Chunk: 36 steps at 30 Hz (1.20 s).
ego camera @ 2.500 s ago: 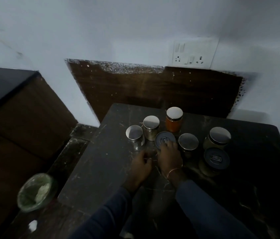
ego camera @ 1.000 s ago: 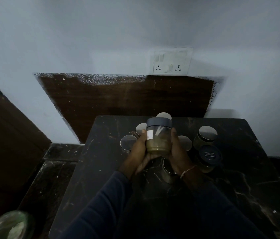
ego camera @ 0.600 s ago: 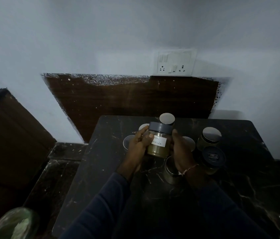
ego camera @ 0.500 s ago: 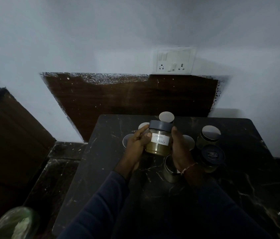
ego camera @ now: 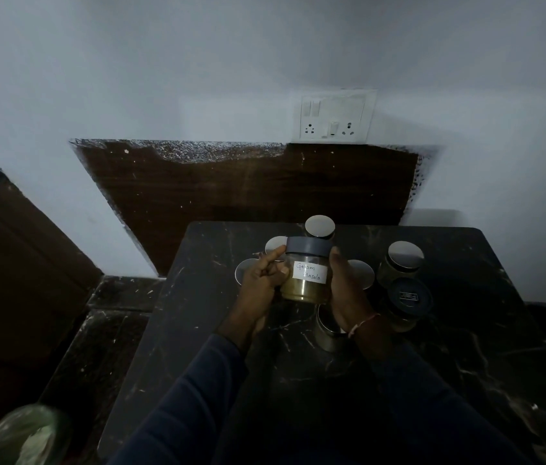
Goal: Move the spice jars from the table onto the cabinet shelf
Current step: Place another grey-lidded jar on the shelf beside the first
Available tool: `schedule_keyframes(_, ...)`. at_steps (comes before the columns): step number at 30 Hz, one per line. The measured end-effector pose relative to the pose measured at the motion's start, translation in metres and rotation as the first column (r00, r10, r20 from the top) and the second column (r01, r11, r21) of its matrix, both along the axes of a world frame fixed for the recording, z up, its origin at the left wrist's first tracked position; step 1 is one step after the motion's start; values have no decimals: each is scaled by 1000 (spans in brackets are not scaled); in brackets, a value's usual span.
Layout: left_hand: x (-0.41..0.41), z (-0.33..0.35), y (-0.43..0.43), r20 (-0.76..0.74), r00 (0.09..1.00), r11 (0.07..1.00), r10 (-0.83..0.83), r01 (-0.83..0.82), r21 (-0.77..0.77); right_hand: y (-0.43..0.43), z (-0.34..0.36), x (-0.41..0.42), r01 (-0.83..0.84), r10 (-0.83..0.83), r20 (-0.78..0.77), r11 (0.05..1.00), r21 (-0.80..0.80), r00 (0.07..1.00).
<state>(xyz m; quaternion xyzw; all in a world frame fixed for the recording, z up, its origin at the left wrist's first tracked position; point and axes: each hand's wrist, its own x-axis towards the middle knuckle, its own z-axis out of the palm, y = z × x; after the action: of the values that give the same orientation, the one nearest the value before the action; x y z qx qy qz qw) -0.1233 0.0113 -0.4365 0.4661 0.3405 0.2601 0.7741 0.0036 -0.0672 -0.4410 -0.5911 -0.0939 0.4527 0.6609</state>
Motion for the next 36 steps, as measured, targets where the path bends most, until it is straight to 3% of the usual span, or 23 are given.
schedule_keyframes(8, 1, 3, 0, -20, 999, 999, -41, 41, -19, -1, -3, 0, -17, 17, 6, 1000, -26, 1000)
schedule_keyframes(11, 3, 10, 3, -4, 994, 993, -111, 111, -29, 0, 3, 5, 27, -22, 81, 998, -64, 996)
schedule_keyframes(13, 4, 19, 6, -48, 977, 975, -207, 210, 78, 4, 17, 11, 50, -23, 220, 992, -116, 975)
schedule_keyframes(15, 8, 34, 10, -179, 951, 904, -254, 299, 306, 9, 38, 19, 51, -1, 332, 989, -140, 943)
schedule_keyframes(17, 14, 56, 19, -247, 947, 821, -205, 304, 483, 19, 68, 28, 8, 24, 390, 997, -80, 920)
schedule_keyframes(20, 19, 108, 42, -208, 969, 734, -130, 235, 637, 35, 129, 40, -122, 85, 495, 992, 43, 865)
schedule_keyframes(24, 19, 210, 73, -75, 995, 542, -65, 98, 835, 57, 245, 49, -240, 26, 728, 952, 192, 686)
schedule_keyframes(27, 18, 295, 89, 77, 997, 406, 9, -74, 911, 66, 345, 44, -250, -130, 875, 929, 271, 466)
schedule_keyframes(30, 17, 377, 107, 220, 975, 270, 3, -213, 939, 80, 431, 37, -313, -265, 926, 886, 344, 269)
schedule_keyframes(33, 16, 439, 132, 274, 962, 176, 16, -272, 946, 106, 494, 31, -338, -330, 922, 860, 382, 201)
schedule_keyframes(36, 22, 471, 164, 281, 959, 178, 24, -281, 943, 140, 528, 30, -321, -364, 917, 860, 398, 161)
